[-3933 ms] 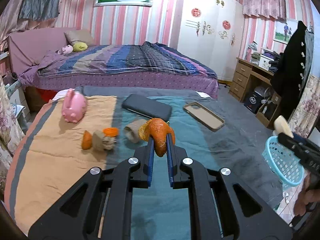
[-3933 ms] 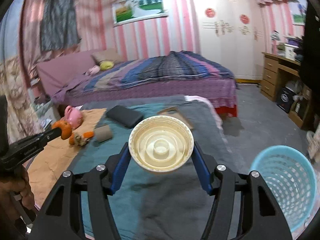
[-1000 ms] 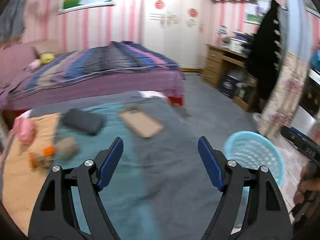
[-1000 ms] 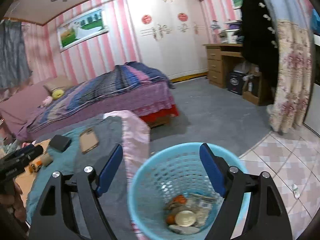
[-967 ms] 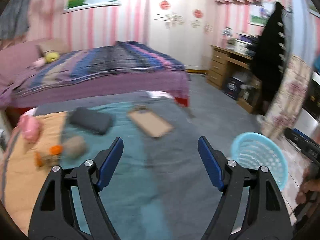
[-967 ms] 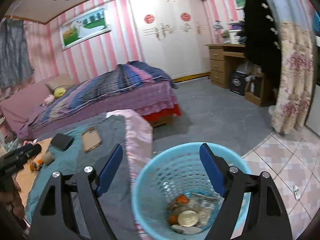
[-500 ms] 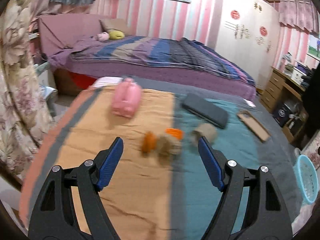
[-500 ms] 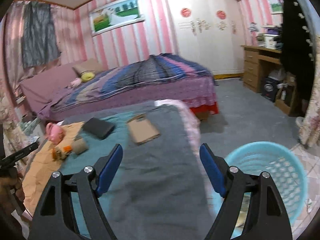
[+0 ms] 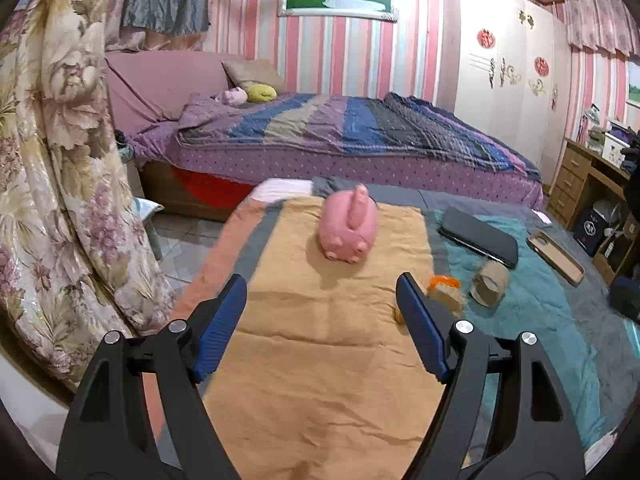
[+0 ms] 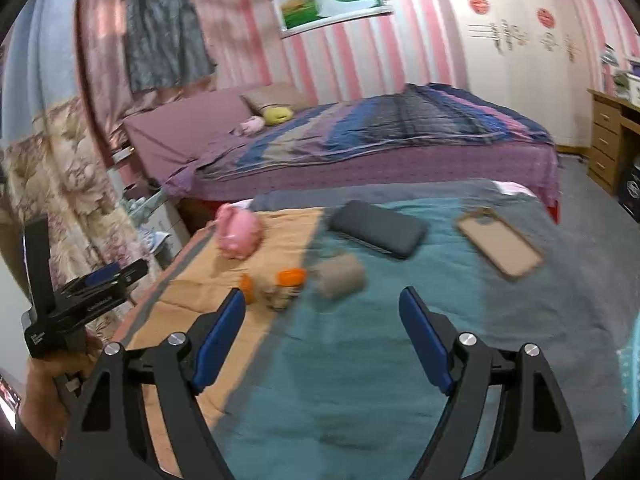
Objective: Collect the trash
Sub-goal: 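Move both tools back over the bed toward the remaining trash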
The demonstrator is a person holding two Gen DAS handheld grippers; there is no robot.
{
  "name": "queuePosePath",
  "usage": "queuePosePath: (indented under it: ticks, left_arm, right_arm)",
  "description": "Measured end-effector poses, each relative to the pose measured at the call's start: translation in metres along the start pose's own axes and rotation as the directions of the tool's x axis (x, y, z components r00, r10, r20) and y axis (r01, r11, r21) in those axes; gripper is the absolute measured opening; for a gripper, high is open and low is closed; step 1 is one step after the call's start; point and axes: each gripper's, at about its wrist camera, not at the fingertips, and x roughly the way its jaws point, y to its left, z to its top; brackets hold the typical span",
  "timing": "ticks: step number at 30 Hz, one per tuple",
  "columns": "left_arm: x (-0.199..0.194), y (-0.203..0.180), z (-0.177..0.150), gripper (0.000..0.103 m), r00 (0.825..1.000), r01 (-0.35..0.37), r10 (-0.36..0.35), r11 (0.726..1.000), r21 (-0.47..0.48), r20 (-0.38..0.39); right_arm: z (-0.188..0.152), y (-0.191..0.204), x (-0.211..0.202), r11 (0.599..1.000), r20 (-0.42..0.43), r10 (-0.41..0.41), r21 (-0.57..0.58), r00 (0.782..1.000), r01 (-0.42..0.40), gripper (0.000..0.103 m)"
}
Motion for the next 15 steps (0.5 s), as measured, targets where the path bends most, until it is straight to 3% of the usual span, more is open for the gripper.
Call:
queuePosePath:
  ticks: [4, 8, 11, 15]
  left_arm:
    - [-0.001, 0.022, 0.003, 0.076, 0.997, -0.064, 0.064, 0.998, -0.014, 0.049]
    - [0.007, 0.036, 0.0, 0.076, 0.998, -0.062, 0.063, 0.997, -0.054, 0.018]
    - [0.012, 0.04, 0.0, 0.077, 0.998, -0.069, 0.069, 0.996, -0.063, -0.004]
    - [0.016, 0.049, 0.002, 0.082, 1.0, -0.021, 0.019, 0.988, -0.151, -0.016]
  right_arm:
    - [-0.014, 0.044, 0.044, 0.998, -0.042, -0.02, -0.052, 0.999, 0.018, 0.084]
    - [-0.014, 0.062, 0.073, 0.992, -0.059, -0.08, -0.103, 0.995, 0.074, 0.084]
    - [-0.012, 0.068, 0.09, 0.988, -0.077, -0.084, -0.133, 0.994, 0.073, 0.084]
    - [-0.01, 0.06, 0.112, 0.986, -0.149, -0.08, -0.156, 0.986, 0.056, 0.084]
